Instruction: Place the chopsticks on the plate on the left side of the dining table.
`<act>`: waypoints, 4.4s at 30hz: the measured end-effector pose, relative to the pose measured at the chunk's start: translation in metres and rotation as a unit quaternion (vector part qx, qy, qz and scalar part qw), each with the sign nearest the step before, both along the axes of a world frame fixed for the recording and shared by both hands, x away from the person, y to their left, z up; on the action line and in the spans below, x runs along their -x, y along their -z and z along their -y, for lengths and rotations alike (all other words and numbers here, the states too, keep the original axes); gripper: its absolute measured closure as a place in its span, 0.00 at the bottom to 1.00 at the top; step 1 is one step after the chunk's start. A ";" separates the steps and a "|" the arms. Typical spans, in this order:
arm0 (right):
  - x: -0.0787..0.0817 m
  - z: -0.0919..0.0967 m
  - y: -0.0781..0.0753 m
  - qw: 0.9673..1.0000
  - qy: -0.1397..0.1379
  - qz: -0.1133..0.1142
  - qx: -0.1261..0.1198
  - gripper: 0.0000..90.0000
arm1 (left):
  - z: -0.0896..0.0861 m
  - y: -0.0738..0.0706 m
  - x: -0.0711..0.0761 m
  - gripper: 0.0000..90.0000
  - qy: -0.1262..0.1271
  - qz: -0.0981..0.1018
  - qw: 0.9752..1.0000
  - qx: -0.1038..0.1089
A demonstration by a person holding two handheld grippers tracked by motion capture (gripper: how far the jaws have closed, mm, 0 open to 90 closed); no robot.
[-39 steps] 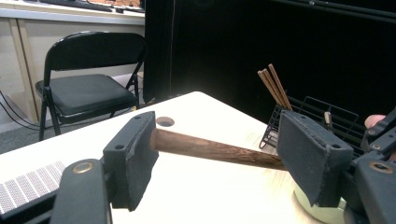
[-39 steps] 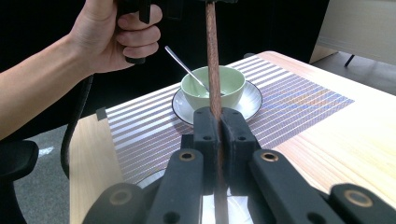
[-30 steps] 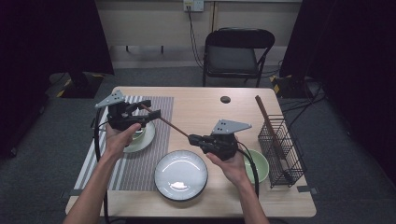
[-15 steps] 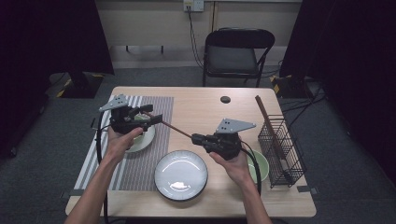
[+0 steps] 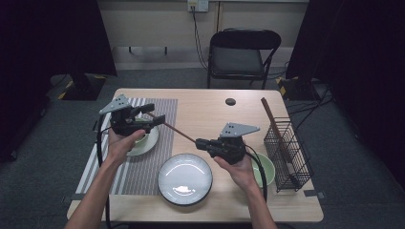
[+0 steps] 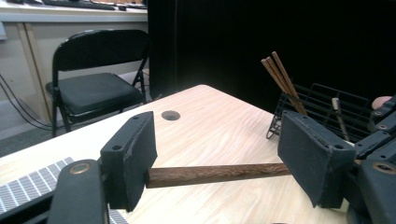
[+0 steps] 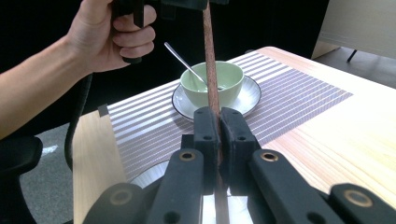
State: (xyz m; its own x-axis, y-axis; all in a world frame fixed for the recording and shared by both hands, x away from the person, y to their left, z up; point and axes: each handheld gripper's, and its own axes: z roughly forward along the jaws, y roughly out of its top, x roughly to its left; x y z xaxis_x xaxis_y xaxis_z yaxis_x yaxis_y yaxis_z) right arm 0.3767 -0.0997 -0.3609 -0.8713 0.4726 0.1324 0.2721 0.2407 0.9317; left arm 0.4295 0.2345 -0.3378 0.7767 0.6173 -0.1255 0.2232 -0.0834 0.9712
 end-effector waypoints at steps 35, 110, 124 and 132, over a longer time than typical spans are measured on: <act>0.000 0.008 -0.006 1.000 0.017 -0.015 0.015 0.96 | 0.049 0.025 0.011 0.31 0.096 0.044 0.989 -0.104; -0.035 -0.027 -0.033 0.996 0.004 -0.015 -0.083 0.74 | 0.053 0.059 0.021 0.94 0.181 -0.048 0.982 -0.011; -0.033 -0.047 -0.036 0.996 0.000 -0.007 -0.094 0.88 | 0.055 0.059 0.024 0.93 0.181 -0.044 0.982 0.005; -0.032 -0.051 -0.026 0.995 -0.009 -0.017 -0.093 0.93 | 0.050 0.057 0.024 0.92 0.182 -0.041 0.982 0.006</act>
